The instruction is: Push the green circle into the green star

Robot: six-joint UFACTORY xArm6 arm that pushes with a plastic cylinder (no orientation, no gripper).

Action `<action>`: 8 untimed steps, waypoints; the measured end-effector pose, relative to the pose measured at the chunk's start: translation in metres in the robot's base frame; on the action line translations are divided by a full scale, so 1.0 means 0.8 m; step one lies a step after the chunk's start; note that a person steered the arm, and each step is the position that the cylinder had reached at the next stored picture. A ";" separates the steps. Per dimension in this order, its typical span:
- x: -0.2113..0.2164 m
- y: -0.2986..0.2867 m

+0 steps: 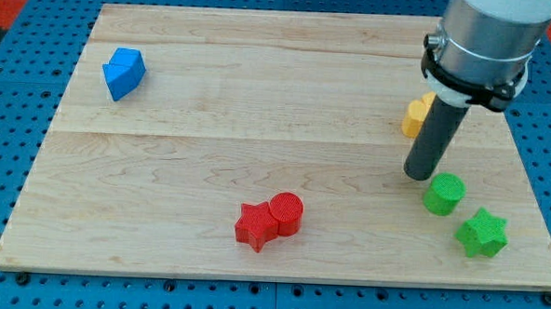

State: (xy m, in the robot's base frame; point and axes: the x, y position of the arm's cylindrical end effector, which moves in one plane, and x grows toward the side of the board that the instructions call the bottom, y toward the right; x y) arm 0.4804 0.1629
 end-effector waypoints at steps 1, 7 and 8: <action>-0.004 0.001; 0.032 0.061; -0.006 0.067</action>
